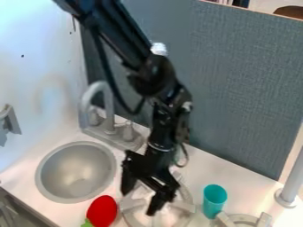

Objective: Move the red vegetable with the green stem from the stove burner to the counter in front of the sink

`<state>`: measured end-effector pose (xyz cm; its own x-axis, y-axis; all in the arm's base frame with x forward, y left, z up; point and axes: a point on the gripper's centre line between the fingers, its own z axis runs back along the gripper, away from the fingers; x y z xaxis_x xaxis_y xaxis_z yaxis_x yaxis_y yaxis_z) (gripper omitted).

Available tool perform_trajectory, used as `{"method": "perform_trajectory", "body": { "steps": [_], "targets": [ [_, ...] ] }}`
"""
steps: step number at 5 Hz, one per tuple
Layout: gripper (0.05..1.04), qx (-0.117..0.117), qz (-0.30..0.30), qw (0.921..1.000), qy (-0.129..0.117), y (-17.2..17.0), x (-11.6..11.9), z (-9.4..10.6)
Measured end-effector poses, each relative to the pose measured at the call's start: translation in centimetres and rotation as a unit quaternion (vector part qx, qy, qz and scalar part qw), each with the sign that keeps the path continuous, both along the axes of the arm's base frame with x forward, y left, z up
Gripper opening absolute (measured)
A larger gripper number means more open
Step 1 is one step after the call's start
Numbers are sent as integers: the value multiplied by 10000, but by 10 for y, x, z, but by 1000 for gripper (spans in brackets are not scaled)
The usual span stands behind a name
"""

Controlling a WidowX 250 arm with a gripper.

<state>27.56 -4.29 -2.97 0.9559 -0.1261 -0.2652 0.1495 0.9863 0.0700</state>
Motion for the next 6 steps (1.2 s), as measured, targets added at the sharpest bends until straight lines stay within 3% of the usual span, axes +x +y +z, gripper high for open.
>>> {"method": "perform_trajectory", "body": {
  "steps": [2, 3, 4, 6],
  "targets": [
    [1001, -358, -752, 9963, -197, -42, -8, 17],
    [1001, -439, -904, 9928, -649, -66, 1, 16],
    [1001, -304, -741, 9932, -843, -93, 6, 4],
    [1001, -692, -230, 9936, -861, -135, 18, -12]
  ]
}}
